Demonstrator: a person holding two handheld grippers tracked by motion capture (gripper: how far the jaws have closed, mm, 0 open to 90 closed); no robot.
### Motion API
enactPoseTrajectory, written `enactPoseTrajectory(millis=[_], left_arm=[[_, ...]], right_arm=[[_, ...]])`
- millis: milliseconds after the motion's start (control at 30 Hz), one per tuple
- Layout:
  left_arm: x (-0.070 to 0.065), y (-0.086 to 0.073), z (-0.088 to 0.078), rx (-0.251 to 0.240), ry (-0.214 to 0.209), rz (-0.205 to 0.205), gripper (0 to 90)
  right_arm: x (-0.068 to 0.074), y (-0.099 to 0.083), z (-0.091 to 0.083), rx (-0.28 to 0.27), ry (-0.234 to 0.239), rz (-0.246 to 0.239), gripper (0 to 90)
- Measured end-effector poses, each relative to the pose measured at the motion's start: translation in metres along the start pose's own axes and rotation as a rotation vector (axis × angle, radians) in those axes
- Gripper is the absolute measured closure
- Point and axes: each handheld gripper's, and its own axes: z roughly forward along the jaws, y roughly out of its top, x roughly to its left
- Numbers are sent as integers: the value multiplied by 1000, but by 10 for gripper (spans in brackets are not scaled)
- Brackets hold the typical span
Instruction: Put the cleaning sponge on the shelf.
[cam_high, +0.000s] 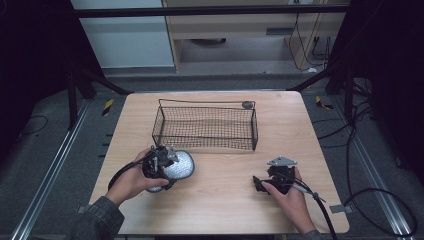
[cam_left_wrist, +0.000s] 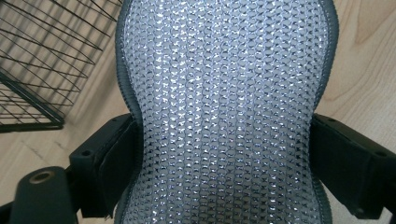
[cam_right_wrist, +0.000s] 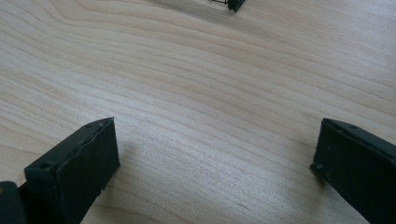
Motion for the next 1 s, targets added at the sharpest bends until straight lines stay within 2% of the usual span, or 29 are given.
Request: enactPoseTrajectory(millis=[533,1000], left_arm=[[13,20,-26,-12,56,69,119],[28,28,-40,-28,86,83,119]], right_arm=[[1,0,0,-3,1,1,4],[1,0,0,-4,2,0,4]])
